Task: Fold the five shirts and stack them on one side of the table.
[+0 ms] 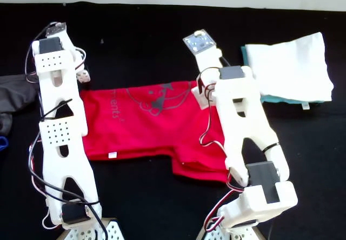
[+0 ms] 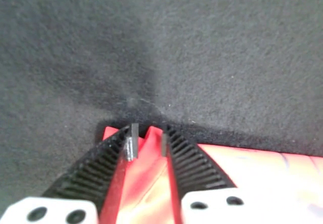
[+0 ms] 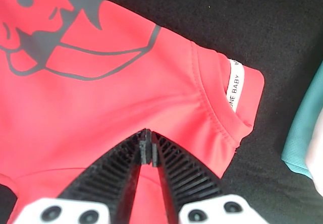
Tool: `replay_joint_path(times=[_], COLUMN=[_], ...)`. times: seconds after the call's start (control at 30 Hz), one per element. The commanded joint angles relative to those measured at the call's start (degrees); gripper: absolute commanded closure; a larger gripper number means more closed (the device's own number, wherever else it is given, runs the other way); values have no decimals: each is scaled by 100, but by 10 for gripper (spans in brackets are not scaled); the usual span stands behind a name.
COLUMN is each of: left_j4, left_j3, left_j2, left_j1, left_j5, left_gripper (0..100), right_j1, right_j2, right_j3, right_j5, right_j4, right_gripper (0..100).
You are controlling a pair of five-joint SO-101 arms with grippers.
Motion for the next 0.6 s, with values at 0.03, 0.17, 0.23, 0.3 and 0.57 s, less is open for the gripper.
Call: replay_joint_path(times=[0.03,0.17,0.23,0.3,0.57], left_j4=[26,53,53,53,53], left_j3=[-22,-13,-13,-22,-66], left_j2=[-163,-163,-145,-40,-163], left_j1=[48,57,57,48,-259], left_j5=[44,44,44,44,53], left_gripper=[934,934,938,962,991], right_j1=[-57,-57,-57,-57,-57], right_j2=[-277,-277,-277,-277,-277], right_j3=[-40,-40,-40,-40,-40], right_j5=[-53,-53,-53,-53,-53], right_j4=[48,48,48,48,48], right_gripper=[993,993,993,993,993])
